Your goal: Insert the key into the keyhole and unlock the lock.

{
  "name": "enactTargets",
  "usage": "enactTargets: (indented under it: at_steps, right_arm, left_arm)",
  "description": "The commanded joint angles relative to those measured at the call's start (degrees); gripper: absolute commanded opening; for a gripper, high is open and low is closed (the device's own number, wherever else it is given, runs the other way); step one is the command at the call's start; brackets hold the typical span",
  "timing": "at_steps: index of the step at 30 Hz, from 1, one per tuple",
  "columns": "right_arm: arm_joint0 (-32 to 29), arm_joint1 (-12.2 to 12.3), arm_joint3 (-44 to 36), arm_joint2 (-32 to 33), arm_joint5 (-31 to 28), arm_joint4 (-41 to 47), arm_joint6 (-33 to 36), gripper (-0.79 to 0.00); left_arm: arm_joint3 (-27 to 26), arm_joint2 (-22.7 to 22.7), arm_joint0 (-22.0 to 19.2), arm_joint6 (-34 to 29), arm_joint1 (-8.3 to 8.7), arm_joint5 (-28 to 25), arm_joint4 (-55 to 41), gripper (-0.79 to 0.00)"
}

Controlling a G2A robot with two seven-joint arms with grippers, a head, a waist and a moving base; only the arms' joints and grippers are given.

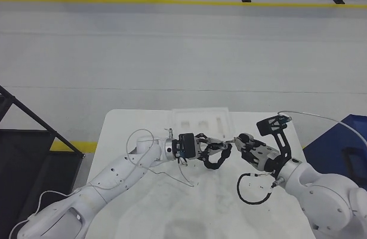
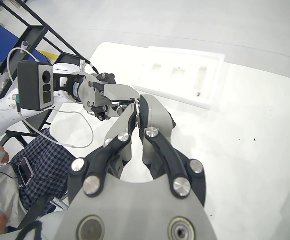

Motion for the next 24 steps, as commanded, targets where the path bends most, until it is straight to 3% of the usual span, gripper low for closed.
enactTargets:
  at_steps: [1, 11, 24]
  right_arm:
    - [-0.2, 0.0, 0.0, 0.3, 0.2, -1.2, -1.4, -0.785]
    - [-0.3, 0.0, 0.0, 0.4, -0.9, -2.4, -0.5, -0.785]
    - [-1.3, -0.1, 0.0, -0.2, 0.5, -2.0, -0.4, -0.785]
  left_arm:
    - [1.0, 0.3, -0.3, 0.4, -0.48, 0.1, 0.0, -0.785]
    - [5.3, 0.5, 0.1, 3.8, -1.87, 1.7, 0.3, -0.785]
    - [7.1, 0.2, 0.1, 5.8, -3.14, 3.0, 2.1, -0.785]
